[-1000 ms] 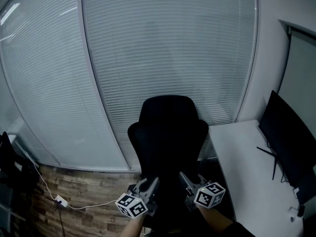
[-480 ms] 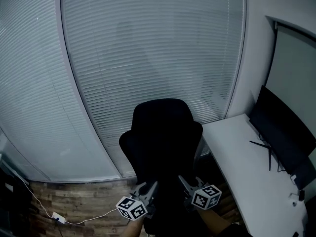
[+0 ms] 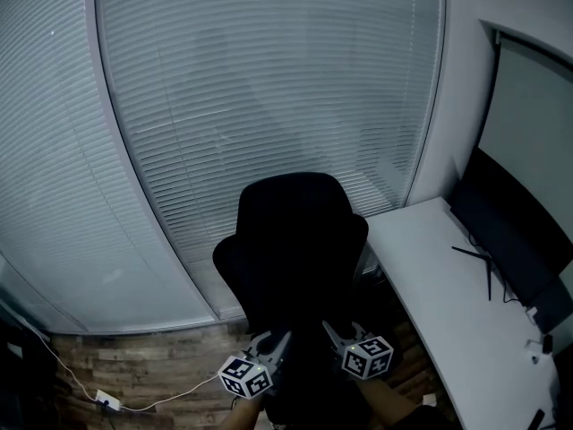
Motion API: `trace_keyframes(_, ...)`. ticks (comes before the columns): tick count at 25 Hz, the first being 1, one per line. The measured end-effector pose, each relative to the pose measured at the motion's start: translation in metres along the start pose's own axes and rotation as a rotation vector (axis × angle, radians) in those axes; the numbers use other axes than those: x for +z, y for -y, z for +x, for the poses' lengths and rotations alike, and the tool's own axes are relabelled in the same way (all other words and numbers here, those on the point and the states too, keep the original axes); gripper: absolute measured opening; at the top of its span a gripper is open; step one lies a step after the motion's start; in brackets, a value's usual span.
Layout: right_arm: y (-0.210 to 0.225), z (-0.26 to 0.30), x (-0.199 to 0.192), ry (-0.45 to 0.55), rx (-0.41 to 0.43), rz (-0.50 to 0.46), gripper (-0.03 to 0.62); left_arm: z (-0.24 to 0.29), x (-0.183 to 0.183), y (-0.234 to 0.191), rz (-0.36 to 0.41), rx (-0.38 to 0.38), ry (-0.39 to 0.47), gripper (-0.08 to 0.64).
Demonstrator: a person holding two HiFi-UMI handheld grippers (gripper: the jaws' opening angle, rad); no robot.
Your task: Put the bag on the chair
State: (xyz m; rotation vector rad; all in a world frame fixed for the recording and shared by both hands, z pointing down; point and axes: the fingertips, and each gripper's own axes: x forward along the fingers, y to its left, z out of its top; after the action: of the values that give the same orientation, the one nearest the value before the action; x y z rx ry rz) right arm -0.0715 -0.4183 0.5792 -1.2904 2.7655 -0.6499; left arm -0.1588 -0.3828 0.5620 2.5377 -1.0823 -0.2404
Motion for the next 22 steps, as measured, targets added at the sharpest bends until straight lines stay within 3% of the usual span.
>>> trace_keyframes(12,0.030,0.012,-0.046,-0.097,-0.073,-0.053,0.061,0.009,-0.050,-0.016,0.018,0.059,-0.088,0.051)
trace_keyframes(22,0.047,0.020,-0.081,-0.180,-0.096,-0.052,0.061,0.009,-0.089,-0.035,-0.024,0.136,-0.165,0.081)
